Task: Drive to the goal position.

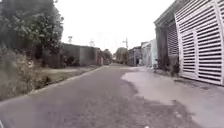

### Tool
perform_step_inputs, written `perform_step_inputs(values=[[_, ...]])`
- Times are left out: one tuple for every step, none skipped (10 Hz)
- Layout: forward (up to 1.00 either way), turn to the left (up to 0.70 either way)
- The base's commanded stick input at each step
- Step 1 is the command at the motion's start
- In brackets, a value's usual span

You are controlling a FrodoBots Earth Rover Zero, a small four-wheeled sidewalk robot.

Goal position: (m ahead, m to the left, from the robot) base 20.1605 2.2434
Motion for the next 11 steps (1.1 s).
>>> perform_step_inputs(values=[[1.0, 0.0], [1.0, 0.0], [1.0, 0.0], [1.0, 0.0], [1.0, 0.0], [1.0, 0.0], [1.0, 0.0], [1.0, 0.0], [1.0, 0.0], [1.0, 0.0], [1.0, 0.0]])
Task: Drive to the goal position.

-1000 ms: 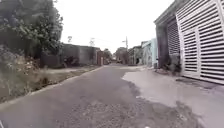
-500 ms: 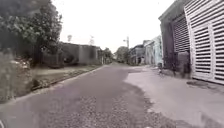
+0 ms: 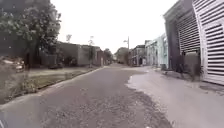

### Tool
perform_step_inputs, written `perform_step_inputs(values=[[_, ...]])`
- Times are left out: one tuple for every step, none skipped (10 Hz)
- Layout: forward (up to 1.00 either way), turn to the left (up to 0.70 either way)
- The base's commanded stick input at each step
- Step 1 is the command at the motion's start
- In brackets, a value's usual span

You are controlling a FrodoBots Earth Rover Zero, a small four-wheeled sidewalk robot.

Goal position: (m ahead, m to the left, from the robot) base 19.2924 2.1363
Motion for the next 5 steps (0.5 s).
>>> perform_step_inputs(values=[[1.0, 0.0], [1.0, 0.0], [1.0, 0.0], [1.0, 0.0], [1.0, 0.0]])
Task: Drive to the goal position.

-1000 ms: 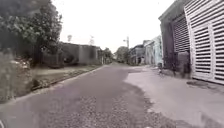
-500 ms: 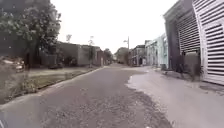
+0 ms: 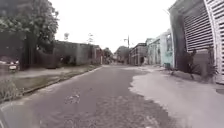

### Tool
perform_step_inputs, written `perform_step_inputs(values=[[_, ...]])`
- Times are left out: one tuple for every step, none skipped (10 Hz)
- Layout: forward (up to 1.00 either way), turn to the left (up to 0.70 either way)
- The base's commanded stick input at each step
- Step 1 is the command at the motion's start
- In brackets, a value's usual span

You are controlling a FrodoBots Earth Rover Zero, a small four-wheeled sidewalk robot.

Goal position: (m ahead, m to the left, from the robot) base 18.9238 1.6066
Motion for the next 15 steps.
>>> perform_step_inputs(values=[[1.0, 0.0], [1.0, 0.0], [1.0, 0.0], [1.0, 0.0], [1.0, 0.0], [1.0, 0.0], [1.0, 0.0], [1.0, 0.0], [1.0, 0.0], [1.0, 0.0], [1.0, 0.0], [1.0, -0.05], [1.0, -0.17], [1.0, -0.38], [1.0, -0.09]])
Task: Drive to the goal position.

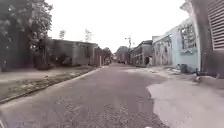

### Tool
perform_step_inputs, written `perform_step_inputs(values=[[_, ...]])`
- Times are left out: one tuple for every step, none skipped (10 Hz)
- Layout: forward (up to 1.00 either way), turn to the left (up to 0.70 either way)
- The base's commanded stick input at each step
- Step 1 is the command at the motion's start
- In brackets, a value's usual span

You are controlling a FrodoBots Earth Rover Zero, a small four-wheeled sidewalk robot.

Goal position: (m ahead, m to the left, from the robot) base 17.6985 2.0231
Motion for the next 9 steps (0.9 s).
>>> perform_step_inputs(values=[[1.0, 0.0], [1.0, 0.0], [1.0, 0.0], [1.0, 0.0], [1.0, 0.0], [1.0, 0.0], [1.0, 0.0], [1.0, 0.0], [1.0, 0.0]])
